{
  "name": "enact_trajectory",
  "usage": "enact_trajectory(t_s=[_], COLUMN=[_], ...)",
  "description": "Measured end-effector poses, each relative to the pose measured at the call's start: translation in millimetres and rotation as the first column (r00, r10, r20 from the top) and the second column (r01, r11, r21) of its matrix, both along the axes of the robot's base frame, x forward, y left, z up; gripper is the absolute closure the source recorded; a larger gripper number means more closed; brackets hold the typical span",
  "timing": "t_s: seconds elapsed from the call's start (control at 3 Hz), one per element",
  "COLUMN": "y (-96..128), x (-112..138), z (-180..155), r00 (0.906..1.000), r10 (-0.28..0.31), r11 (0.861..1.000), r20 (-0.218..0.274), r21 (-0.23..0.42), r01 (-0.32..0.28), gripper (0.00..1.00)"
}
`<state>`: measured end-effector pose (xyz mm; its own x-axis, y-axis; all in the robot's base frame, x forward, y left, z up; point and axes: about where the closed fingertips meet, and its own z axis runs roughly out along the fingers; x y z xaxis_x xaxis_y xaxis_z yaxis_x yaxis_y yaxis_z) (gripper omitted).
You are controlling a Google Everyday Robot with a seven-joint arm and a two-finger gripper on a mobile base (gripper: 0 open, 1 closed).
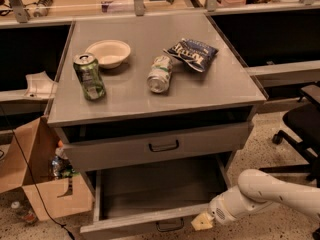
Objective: Close middle drawer
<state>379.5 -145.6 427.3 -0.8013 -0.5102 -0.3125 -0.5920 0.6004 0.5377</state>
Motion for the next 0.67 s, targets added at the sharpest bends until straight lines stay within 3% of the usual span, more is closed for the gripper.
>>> enact_trajectory(t_s=[0.67], y=[6.1], x=[15.5], z=[1.2], r00=[0.9994], r10=[-0.022], r11=[0.999], r20=[0.027], r21=[0.029], r01=[0.021], gripper=[1.00])
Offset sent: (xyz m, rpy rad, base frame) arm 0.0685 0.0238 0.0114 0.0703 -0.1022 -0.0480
